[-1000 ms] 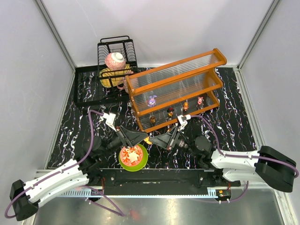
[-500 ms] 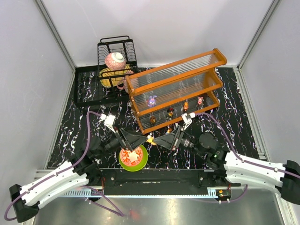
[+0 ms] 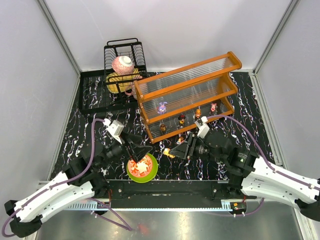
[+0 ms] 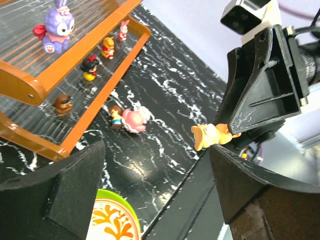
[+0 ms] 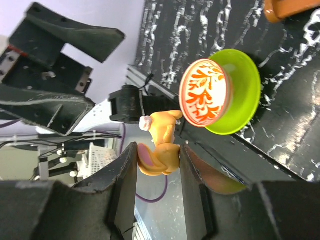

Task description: Place and organize the plastic toys onto the shelf

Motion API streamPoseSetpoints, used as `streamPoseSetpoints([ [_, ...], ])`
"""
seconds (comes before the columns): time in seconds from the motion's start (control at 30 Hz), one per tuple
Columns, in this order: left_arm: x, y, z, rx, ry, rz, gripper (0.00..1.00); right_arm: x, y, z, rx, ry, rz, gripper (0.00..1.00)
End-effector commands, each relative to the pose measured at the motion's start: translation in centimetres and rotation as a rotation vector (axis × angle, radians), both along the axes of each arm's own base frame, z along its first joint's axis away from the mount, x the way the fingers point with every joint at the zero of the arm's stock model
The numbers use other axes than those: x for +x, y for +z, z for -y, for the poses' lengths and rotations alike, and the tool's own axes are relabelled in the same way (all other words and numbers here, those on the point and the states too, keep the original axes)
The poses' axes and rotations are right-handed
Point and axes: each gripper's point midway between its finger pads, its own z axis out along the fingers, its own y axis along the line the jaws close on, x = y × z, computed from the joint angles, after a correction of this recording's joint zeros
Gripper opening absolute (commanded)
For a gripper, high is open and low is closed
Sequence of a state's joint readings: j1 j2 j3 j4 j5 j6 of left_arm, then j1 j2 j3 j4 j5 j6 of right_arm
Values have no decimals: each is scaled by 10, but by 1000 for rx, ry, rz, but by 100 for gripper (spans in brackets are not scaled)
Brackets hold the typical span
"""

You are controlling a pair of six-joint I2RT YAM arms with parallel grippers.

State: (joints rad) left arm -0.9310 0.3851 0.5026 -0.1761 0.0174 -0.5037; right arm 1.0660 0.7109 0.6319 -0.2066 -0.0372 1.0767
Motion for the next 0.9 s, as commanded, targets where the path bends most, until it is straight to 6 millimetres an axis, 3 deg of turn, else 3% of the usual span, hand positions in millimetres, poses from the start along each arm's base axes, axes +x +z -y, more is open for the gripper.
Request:
streamPoseSetpoints([
  [0.0, 9, 0, -9, 137, 35, 91, 86, 4, -10, 6, -130, 7, -46, 0],
  [0.13, 10, -6, -10, 200, 38, 102, 84, 11, -17, 10, -141, 1, -86, 0],
  [0.33, 2, -28, 8, 330, -14, 107, 79, 17, -17, 15, -123, 3, -111, 0],
  [0.37, -8, -31, 16, 354, -51, 119, 79, 16, -17, 14, -123, 10, -116, 0],
  [0.43, -4, -39, 18, 440, -1, 136, 79, 17, -16, 14, -124, 14, -111, 0],
  [0.47, -14, -40, 24, 459, -31, 153, 79, 16, -16, 14, -124, 18, -114, 0],
  [0.67, -31, -37, 43, 466, -39, 221, 78, 13, -17, 13, -119, 37, -127, 0],
  [0.87, -42, -49, 51, 571, -58, 376, 76, 5, -22, 7, -132, 111, -155, 0],
])
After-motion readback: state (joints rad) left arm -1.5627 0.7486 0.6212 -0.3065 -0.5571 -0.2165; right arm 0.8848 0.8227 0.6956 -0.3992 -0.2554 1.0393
